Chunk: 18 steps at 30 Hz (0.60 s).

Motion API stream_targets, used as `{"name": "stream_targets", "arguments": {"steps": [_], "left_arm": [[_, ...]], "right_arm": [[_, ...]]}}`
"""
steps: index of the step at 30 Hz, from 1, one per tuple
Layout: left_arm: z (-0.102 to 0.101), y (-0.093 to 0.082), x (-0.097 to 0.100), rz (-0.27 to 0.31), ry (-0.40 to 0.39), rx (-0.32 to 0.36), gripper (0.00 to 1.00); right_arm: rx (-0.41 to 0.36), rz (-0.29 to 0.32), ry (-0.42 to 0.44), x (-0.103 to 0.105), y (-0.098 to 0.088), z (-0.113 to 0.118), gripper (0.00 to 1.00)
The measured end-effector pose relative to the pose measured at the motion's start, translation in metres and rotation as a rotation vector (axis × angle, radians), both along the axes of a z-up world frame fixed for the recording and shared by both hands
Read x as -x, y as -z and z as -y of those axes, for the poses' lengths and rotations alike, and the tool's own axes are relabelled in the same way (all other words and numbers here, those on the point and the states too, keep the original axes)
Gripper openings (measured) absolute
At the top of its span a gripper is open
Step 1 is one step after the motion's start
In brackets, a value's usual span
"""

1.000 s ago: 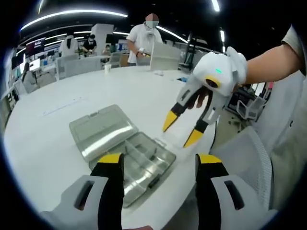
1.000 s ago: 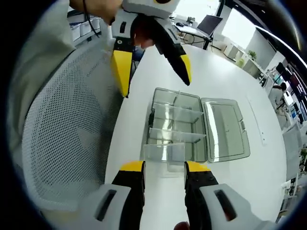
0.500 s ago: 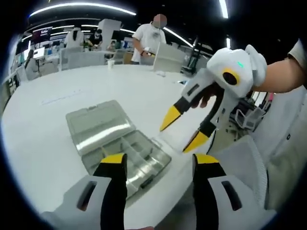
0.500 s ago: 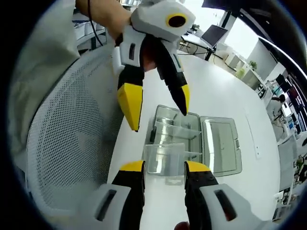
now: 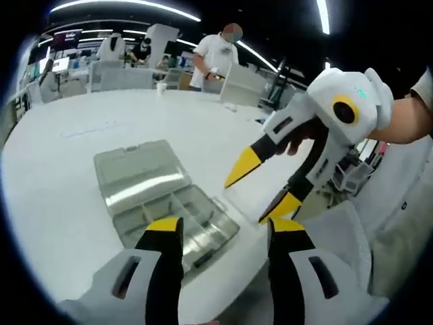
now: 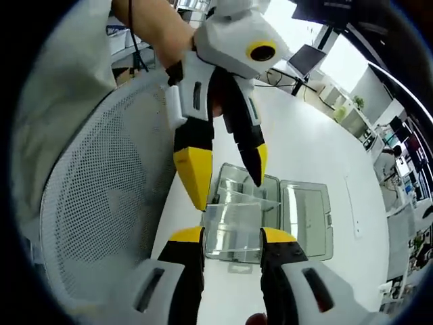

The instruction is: Insert the divider into the dual guide fixture by aligning both edges with the guide slots and pushing it downward to the bottom, including one-sided entry, uneven engagement, binding, and posture correction.

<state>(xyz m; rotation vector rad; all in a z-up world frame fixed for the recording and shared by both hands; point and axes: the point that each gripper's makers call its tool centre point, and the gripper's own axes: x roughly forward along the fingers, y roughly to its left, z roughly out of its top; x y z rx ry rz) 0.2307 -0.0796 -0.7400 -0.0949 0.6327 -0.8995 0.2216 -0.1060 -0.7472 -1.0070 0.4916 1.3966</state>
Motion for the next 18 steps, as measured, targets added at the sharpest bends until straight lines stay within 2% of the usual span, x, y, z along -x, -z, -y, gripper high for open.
{"name": "stream_targets", "arguments": {"steps": [18], "left_arm": [[-0.004,-0.001,0.000,-0.103,-0.093,0.097,0.35]], "right_arm": [[-0.024,0.030,-0.034,0.003,-0.013,-0.018,0.27]]}}
